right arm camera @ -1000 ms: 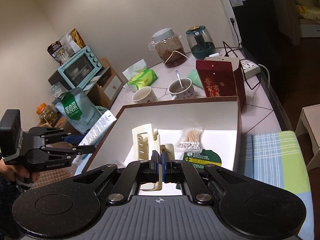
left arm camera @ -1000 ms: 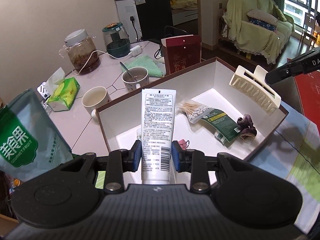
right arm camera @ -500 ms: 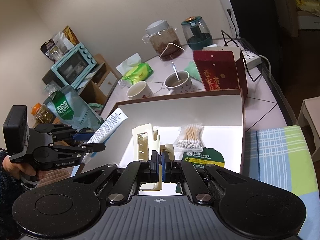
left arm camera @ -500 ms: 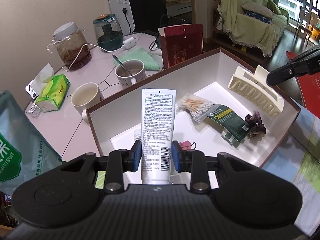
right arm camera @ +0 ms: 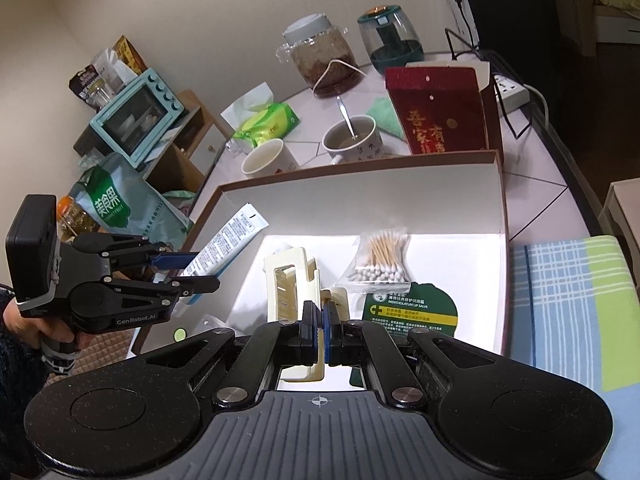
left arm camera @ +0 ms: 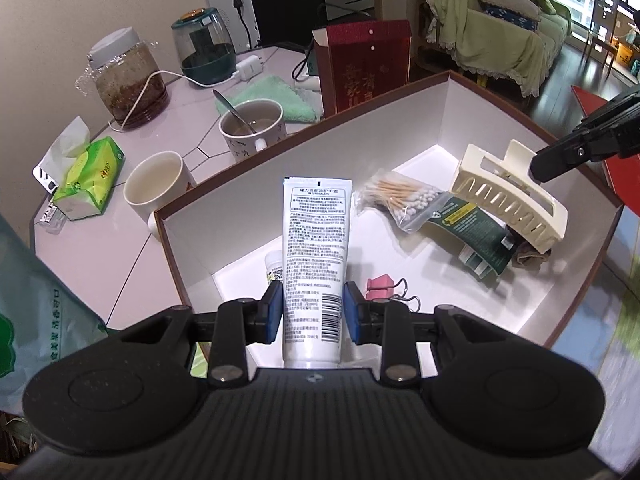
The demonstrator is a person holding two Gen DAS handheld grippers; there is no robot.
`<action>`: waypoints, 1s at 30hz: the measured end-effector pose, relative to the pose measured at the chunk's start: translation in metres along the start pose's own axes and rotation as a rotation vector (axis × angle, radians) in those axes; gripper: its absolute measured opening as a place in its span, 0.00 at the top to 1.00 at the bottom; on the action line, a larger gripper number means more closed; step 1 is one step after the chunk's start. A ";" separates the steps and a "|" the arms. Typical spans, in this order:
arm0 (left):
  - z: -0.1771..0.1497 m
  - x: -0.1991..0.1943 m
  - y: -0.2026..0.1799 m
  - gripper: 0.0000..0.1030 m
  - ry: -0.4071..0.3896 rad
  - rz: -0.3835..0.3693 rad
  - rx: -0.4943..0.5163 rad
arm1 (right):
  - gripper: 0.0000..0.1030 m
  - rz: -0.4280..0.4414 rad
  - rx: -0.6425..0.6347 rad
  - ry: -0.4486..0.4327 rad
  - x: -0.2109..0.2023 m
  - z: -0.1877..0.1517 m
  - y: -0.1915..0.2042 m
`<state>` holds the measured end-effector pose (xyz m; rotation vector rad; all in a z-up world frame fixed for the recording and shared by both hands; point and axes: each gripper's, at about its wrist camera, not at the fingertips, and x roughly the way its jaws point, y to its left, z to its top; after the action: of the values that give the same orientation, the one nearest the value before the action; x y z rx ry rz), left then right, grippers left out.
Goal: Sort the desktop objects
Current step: 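Lower the lotion tube with the left gripper while the right lowers the claw clip into the box, then open the right gripper to drop the claw clip while the left releases the lotion tube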
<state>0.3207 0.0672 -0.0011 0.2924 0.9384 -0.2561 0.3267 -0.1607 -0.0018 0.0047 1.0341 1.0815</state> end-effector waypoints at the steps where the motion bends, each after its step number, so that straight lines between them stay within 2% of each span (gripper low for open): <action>1: 0.000 0.004 0.001 0.74 0.007 -0.002 0.000 | 0.99 -0.001 0.002 0.005 0.003 0.000 0.000; 12: 0.000 0.038 0.003 0.74 0.069 -0.042 0.021 | 0.99 -0.023 0.021 0.071 0.035 -0.004 0.004; 28: -0.006 0.079 0.000 0.73 0.191 -0.083 0.030 | 0.99 -0.062 0.041 0.102 0.050 -0.007 0.000; 30: -0.006 0.078 0.001 0.72 0.186 -0.085 0.023 | 0.99 -0.066 0.042 0.110 0.052 -0.007 0.000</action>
<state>0.3609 0.0629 -0.0680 0.3012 1.1341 -0.3215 0.3256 -0.1269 -0.0416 -0.0549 1.1481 1.0086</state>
